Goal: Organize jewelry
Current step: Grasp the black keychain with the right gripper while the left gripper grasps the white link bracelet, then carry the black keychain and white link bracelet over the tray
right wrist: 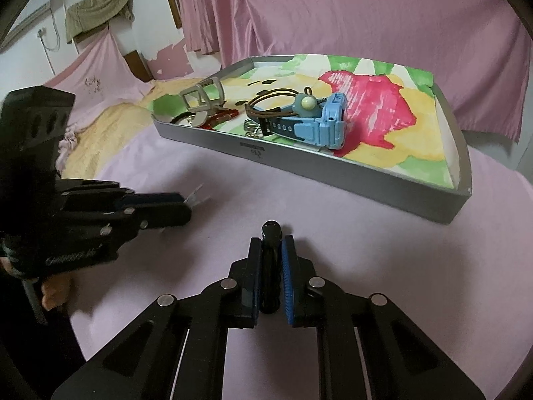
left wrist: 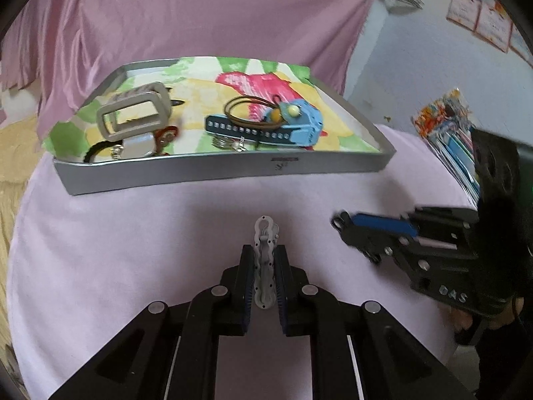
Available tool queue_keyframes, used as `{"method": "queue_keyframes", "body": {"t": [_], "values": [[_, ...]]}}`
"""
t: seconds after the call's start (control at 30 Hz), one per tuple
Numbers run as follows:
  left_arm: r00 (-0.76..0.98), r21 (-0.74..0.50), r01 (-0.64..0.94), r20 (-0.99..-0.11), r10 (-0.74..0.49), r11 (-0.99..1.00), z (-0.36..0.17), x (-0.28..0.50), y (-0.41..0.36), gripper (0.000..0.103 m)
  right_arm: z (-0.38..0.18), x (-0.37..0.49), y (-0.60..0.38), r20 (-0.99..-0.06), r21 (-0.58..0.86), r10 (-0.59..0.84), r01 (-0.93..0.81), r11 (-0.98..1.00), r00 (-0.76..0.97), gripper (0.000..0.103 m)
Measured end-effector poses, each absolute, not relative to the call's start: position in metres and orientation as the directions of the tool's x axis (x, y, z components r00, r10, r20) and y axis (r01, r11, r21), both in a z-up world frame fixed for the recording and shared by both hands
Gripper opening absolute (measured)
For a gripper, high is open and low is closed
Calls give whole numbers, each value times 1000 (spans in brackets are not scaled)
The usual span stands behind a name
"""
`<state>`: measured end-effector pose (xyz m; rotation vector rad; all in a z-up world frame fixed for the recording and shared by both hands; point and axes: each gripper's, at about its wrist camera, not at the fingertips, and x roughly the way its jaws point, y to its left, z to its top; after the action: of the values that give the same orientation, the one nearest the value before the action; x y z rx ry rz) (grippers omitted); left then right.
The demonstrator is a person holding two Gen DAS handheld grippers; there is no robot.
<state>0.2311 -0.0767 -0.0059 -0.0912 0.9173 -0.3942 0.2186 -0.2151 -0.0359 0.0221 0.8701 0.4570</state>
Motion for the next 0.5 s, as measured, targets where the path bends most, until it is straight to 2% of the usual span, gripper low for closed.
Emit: {"method": "queue_keyframes", "body": {"t": [0.17,0.4,0.5], "values": [[570,-250,279,-734,-369,927,0,231,-74,12,-37,219,-219,-722,245,409,-346,906,559,10],[648,-312,248,-651,-396,917,20,241,-60,12,-29,221,-227,-643,340,465,-317,885,608,10],[695,-302,234,-612,-376,924,34,248,-56,12,-18,222,-229,-605,344,471,-322,882,643,10]]}}
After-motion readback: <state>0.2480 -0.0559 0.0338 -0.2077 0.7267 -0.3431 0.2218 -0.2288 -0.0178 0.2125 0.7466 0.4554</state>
